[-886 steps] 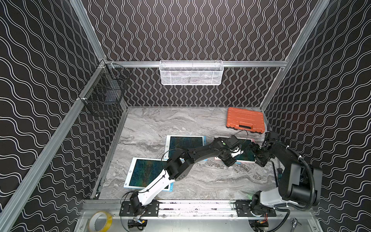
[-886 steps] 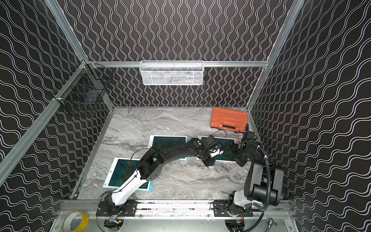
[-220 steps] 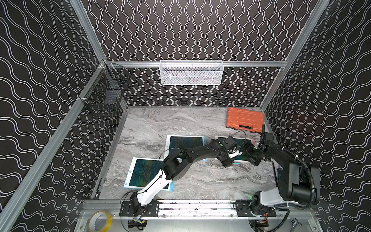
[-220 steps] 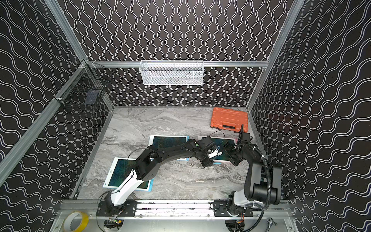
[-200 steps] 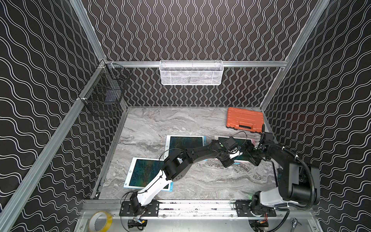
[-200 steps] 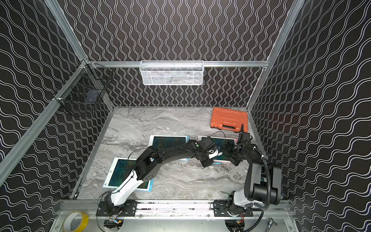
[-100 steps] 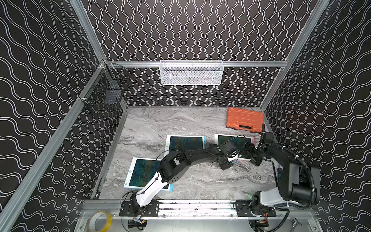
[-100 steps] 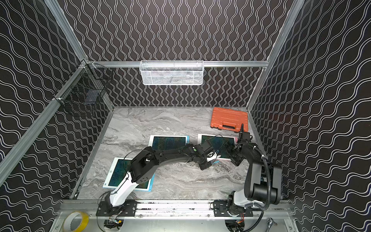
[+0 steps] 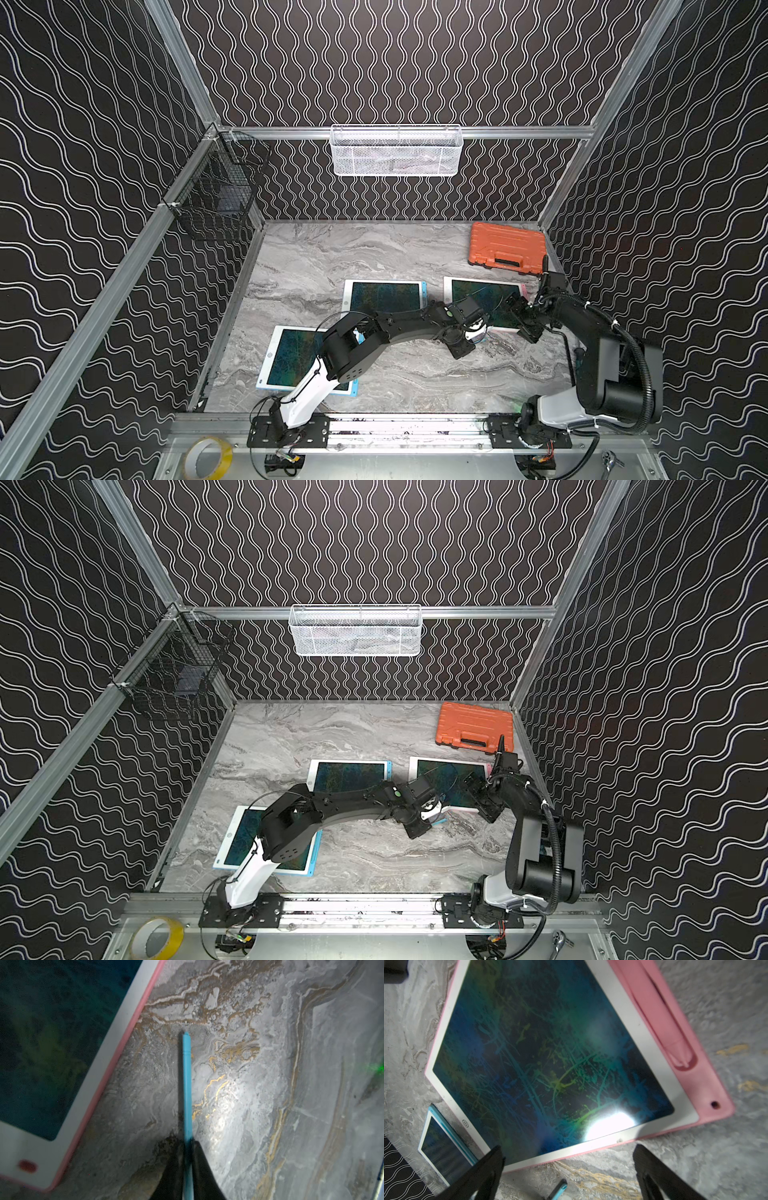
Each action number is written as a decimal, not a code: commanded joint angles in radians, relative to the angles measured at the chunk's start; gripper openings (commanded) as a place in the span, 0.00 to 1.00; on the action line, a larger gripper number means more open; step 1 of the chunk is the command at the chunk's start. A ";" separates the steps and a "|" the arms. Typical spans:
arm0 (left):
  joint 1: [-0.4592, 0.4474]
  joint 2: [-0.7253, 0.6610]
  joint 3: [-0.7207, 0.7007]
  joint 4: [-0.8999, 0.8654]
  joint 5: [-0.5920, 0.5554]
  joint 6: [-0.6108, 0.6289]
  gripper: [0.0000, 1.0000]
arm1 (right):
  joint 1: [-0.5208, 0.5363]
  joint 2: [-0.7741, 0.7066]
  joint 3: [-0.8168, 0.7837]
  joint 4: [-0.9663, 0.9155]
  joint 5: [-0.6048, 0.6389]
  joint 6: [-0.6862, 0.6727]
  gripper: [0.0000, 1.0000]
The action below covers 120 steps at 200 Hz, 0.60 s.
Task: Place the stylus back onto the writing tablet
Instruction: Move the stylus to the center of the board.
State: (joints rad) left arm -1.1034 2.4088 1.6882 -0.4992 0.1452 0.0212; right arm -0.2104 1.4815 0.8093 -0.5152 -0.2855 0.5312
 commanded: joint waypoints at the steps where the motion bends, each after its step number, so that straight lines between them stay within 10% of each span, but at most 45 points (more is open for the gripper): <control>1: -0.004 0.030 -0.013 -0.127 0.018 -0.021 0.17 | 0.001 -0.006 0.008 -0.015 0.012 -0.008 0.99; 120: -0.028 0.048 -0.016 -0.244 -0.101 -0.079 0.06 | 0.002 -0.024 0.010 -0.006 0.008 -0.012 0.98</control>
State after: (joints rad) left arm -1.1255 2.4298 1.7046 -0.5106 0.1070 -0.0261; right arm -0.2100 1.4673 0.8104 -0.5159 -0.2779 0.5297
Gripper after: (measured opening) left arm 0.085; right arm 0.985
